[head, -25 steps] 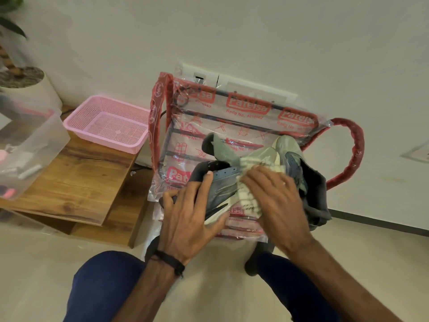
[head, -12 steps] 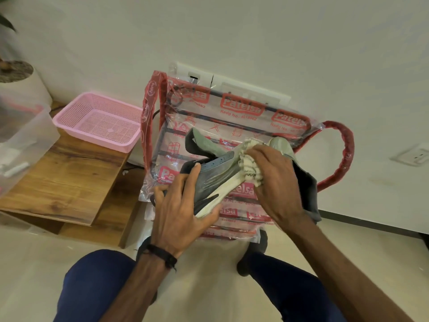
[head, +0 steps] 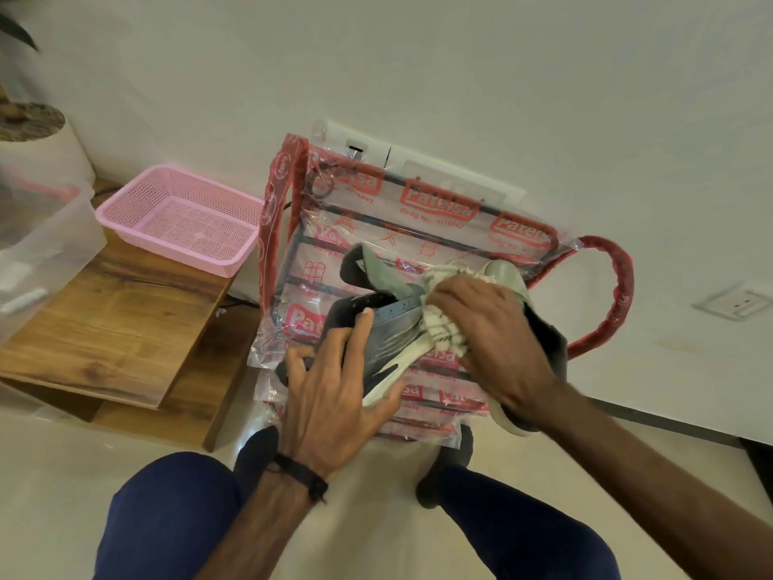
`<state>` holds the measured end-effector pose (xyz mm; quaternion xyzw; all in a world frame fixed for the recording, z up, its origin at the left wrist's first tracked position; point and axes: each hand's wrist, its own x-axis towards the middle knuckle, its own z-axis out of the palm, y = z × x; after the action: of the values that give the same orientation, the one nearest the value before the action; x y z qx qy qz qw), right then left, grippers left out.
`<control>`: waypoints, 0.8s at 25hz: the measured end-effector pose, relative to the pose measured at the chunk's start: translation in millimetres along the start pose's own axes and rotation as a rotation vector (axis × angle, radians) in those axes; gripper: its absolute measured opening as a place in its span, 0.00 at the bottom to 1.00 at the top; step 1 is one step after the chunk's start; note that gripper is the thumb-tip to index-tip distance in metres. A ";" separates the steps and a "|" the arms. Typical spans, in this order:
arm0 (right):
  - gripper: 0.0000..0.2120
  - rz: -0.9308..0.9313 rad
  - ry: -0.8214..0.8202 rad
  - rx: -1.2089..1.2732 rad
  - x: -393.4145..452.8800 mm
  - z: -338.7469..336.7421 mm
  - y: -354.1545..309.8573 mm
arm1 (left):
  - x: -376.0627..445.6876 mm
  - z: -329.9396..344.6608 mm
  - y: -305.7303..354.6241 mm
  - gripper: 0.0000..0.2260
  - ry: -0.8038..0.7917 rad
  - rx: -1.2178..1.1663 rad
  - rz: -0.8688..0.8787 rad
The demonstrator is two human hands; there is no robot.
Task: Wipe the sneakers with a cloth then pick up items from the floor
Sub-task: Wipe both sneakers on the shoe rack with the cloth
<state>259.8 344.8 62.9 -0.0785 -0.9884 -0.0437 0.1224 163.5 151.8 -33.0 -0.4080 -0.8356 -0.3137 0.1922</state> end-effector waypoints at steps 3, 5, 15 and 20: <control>0.30 -0.236 -0.084 -0.061 -24.6 6.1 -18.8 | -3.5 -0.7 -5.4 0.40 0.006 -0.005 0.015; 0.31 -0.083 -0.031 -0.077 -19.1 4.6 2.9 | -2.5 0.9 -2.0 0.39 0.008 -0.006 0.062; 0.24 0.177 0.091 0.213 -3.3 13.8 -3.2 | 33.8 -7.1 -14.2 0.26 0.132 -0.035 0.242; 0.29 0.272 0.079 0.316 -7.0 30.8 -0.2 | 39.0 13.0 -18.1 0.28 0.115 0.013 0.340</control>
<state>259.1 346.8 31.4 -0.1892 -0.9577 0.1256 0.1768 125.0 174.0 -26.6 -0.5238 -0.7441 -0.2939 0.2925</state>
